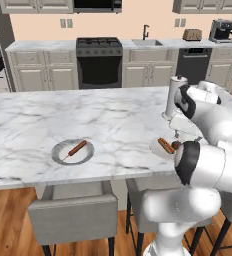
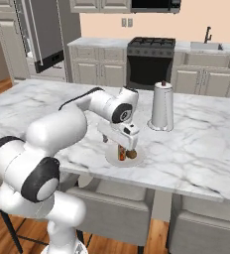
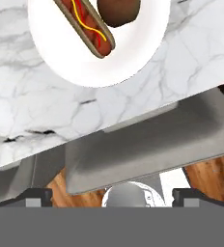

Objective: Pick up the peach and apple from the fridge and place one fruit on each plate on the dining counter.

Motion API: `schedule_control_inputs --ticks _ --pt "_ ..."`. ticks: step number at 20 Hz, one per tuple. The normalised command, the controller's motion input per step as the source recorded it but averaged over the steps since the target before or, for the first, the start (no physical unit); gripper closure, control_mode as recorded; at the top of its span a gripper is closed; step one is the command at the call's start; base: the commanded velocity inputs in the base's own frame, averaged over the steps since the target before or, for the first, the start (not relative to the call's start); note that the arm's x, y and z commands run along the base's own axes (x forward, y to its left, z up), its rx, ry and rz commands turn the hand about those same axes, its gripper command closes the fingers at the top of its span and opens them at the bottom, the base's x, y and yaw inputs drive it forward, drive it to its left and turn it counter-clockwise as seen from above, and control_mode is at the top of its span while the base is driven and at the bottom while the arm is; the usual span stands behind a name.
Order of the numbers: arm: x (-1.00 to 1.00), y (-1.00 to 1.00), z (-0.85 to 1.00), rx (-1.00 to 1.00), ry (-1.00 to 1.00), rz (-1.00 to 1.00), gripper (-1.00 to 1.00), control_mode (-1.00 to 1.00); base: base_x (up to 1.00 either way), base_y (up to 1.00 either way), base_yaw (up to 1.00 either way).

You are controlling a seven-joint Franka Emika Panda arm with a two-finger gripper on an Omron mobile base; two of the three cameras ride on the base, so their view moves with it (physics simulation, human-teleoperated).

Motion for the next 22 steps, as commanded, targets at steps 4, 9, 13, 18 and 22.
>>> schedule_control_inputs --ticks 4,9,13,18,22 --pt "-1.0 0.82 0.24 -0.14 -0.32 0.11 -1.0 -1.0 0.0 0.0 0.0" --pt "-1.0 0.77 0.15 -0.17 -0.31 0.11 -1.0 -1.0 0.0 0.0 0.0" --pt "-0.87 0.46 0.08 -0.14 -0.19 0.14 -1.0 -1.0 0.0 0.0 0.0" --pt "-0.4 0.1 0.0 -0.02 -0.09 0.06 -1.0 -1.0 0.0 0.0 0.0" --pt "-0.24 0.0 0.0 0.0 -0.04 0.05 -1.0 -1.0 0.0 0.0 0.0"
